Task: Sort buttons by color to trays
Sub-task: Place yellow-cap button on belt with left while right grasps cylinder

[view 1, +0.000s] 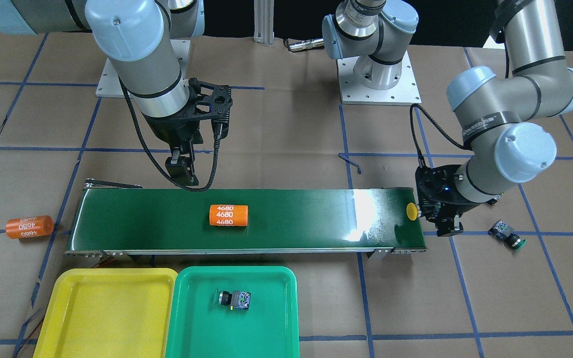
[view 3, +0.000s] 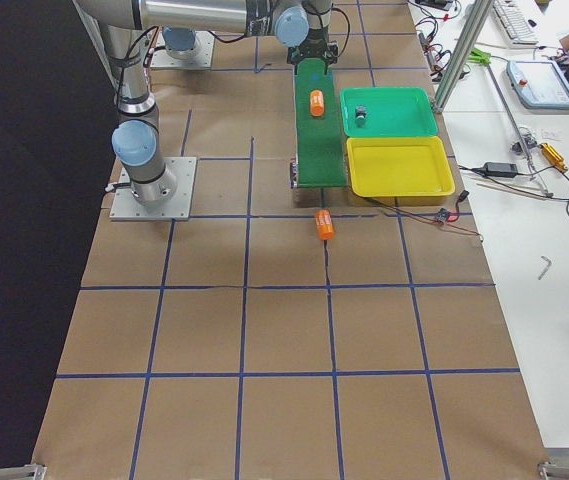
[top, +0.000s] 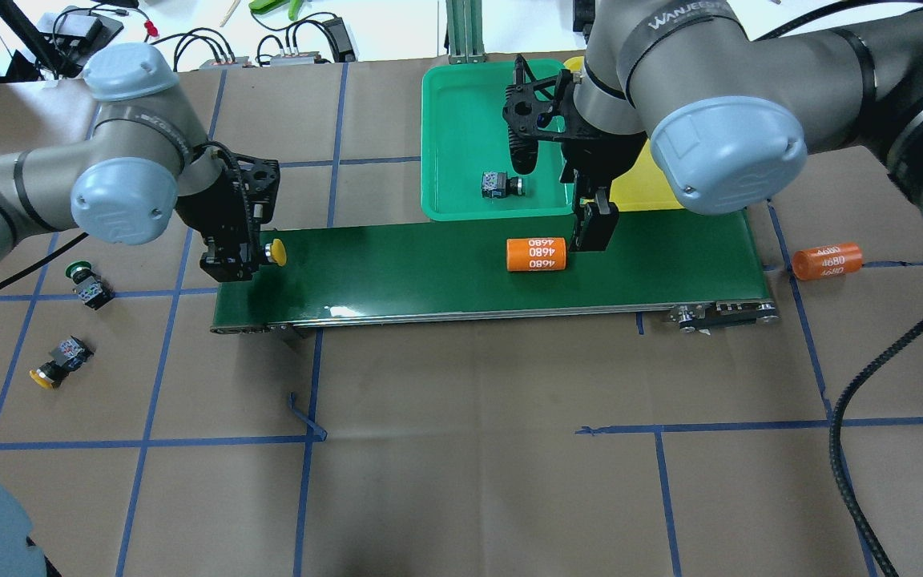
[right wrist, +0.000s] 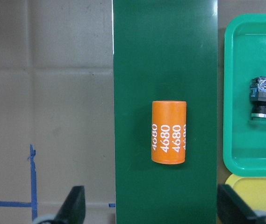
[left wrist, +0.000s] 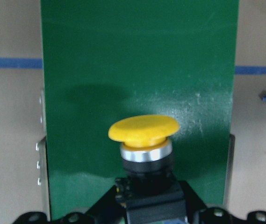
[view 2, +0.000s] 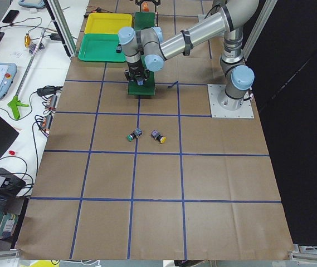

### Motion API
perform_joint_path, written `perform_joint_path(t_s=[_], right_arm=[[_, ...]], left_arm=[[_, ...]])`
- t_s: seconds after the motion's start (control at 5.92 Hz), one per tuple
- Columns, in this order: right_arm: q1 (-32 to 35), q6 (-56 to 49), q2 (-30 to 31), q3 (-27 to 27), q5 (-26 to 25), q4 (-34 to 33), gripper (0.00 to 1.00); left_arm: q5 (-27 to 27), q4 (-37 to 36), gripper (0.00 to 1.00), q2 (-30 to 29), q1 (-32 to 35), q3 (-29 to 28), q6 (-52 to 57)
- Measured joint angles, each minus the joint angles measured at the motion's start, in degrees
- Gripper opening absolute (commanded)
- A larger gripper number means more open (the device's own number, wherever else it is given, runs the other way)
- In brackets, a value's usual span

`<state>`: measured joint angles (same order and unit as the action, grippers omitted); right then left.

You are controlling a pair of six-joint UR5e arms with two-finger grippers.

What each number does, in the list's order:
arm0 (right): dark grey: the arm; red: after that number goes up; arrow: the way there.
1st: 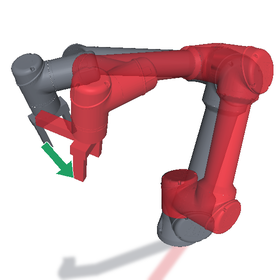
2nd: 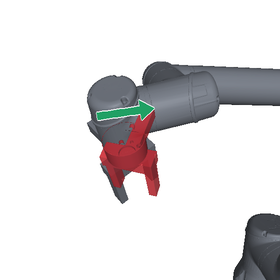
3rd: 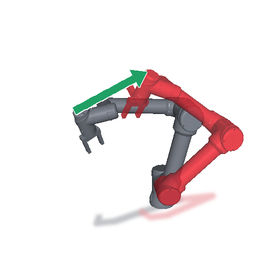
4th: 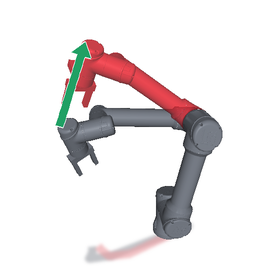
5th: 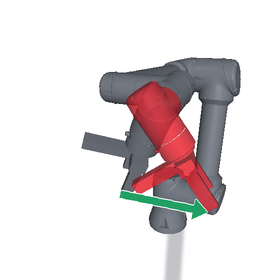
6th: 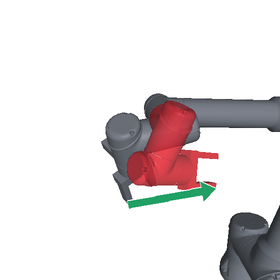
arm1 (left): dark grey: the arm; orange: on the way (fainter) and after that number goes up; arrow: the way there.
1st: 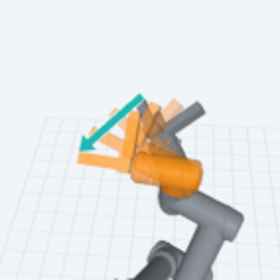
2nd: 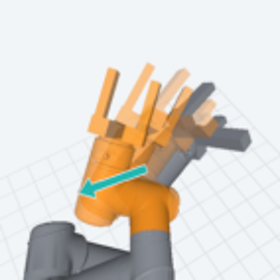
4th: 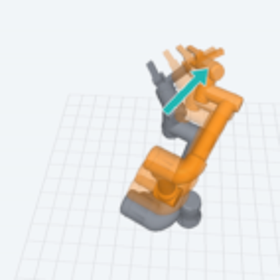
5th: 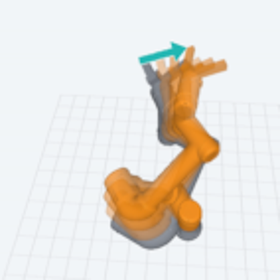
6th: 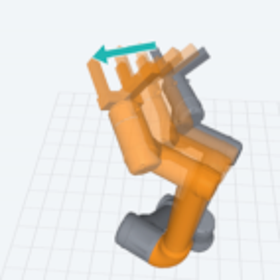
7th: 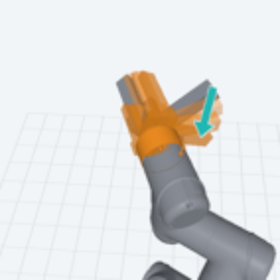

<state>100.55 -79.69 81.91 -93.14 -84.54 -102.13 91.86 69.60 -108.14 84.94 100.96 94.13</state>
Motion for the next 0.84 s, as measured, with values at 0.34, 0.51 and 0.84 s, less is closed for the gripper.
perform_joint_path(t_s=[0.34,0.51,0.84], right_arm=[[0.0,-0.01,-0.02,-0.02,-0.03,0.0,1.0],[0.0,-0.02,-0.06,-0.03,-0.07,0.0,1.0],[0.0,-0.05,-0.06,-0.01,-0.19,-0.16,1.0]], left_arm=[[-1.29,-0.71,0.99,-0.77,1.97,-0.54,-1.18],[-1.15,-0.49,0.99,-0.51,0.7,-0.64,-0.88],[-1.03,-0.17,0.99,1.47,-5.94,0.27,-1.08]])
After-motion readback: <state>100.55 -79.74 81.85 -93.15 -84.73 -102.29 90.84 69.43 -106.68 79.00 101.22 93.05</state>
